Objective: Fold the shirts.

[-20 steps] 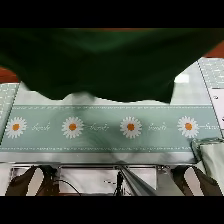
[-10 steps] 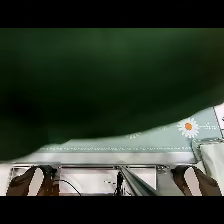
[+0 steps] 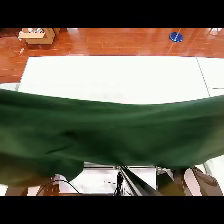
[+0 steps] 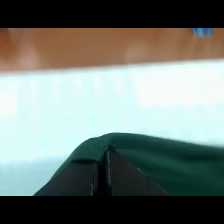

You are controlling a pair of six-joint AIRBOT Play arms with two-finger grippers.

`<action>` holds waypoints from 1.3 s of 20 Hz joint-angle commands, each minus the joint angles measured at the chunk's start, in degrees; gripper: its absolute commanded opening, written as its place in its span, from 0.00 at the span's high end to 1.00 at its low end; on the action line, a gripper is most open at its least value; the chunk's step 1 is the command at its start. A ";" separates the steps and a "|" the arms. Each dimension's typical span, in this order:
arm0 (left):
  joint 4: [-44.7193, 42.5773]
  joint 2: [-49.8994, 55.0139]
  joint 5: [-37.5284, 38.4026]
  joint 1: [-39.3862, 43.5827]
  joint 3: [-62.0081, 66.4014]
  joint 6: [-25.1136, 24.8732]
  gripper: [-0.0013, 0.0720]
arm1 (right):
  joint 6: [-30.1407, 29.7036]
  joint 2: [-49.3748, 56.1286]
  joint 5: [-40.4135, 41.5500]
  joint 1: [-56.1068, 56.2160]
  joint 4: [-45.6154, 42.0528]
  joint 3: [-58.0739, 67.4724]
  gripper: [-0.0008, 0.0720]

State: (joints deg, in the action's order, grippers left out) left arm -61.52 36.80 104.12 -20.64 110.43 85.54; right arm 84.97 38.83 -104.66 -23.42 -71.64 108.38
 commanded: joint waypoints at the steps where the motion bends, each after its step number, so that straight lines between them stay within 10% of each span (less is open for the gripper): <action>1: -1.09 1.77 -0.37 0.94 -13.53 -5.53 0.95 | -2.86 3.32 1.42 5.49 -8.50 -10.82 0.95; 12: -1.11 33.86 -20.50 8.70 -25.94 -10.27 0.95 | -3.63 41.57 22.51 18.01 -11.26 -13.86 0.95; 26: -1.09 56.39 -58.93 18.56 -25.94 -18.91 0.95 | -1.09 58.21 57.79 18.12 -10.80 -13.88 0.95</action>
State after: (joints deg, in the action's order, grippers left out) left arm -62.65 89.47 53.65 -3.81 84.51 67.96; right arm 83.66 93.73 -52.88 -5.37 -82.70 94.52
